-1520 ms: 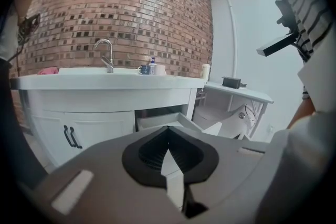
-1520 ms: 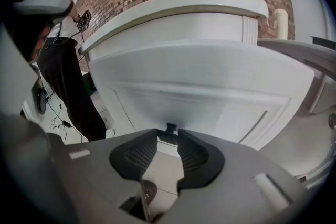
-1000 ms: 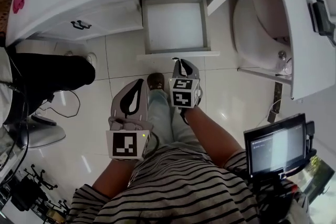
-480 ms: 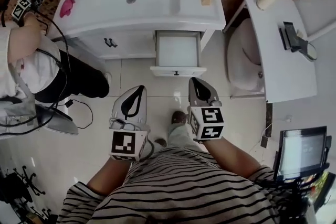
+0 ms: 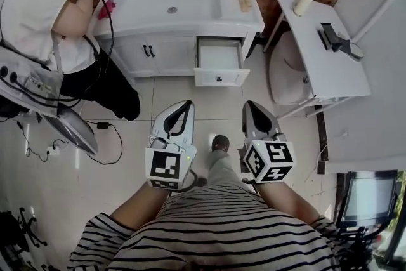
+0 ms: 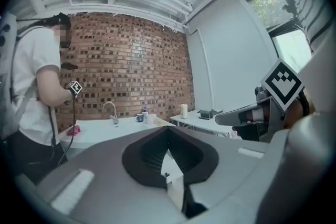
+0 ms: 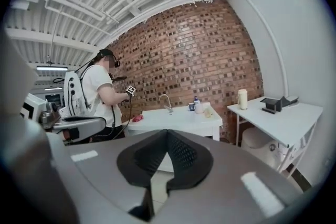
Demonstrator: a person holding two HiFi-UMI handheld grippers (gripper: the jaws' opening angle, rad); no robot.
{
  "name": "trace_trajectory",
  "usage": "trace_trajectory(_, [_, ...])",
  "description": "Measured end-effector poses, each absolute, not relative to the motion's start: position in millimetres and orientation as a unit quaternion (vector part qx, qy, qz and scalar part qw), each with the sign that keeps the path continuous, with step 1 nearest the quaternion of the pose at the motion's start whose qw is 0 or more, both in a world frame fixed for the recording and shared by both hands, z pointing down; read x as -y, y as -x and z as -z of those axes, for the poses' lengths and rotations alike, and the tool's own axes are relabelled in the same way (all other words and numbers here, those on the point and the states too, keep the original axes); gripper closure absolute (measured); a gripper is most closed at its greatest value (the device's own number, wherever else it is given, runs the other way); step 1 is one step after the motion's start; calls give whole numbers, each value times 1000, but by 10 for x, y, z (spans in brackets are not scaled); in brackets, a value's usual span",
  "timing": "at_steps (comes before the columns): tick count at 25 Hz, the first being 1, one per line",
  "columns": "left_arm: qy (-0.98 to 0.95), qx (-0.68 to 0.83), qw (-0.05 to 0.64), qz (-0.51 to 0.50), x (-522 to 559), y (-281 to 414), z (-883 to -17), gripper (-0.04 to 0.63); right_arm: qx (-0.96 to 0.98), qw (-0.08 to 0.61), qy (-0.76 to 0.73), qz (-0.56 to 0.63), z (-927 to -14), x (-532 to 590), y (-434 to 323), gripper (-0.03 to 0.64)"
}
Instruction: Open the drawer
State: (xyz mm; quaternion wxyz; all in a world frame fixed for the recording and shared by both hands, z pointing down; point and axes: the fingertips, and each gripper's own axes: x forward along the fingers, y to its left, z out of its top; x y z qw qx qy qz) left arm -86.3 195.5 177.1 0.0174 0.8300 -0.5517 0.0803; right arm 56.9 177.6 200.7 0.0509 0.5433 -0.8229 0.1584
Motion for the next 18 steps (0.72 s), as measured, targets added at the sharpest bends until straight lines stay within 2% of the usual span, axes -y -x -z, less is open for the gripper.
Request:
trace_trajectory(8, [-841,535,33,-72,-2902,692,-1712,579,826,30,-543,-151,-1726,-2873,-635,615])
trace_trajectory(18, [-833,546,73,-55,-3358,246,-1765,578,843,58,-518,-133,-1759,-3306,-860,615])
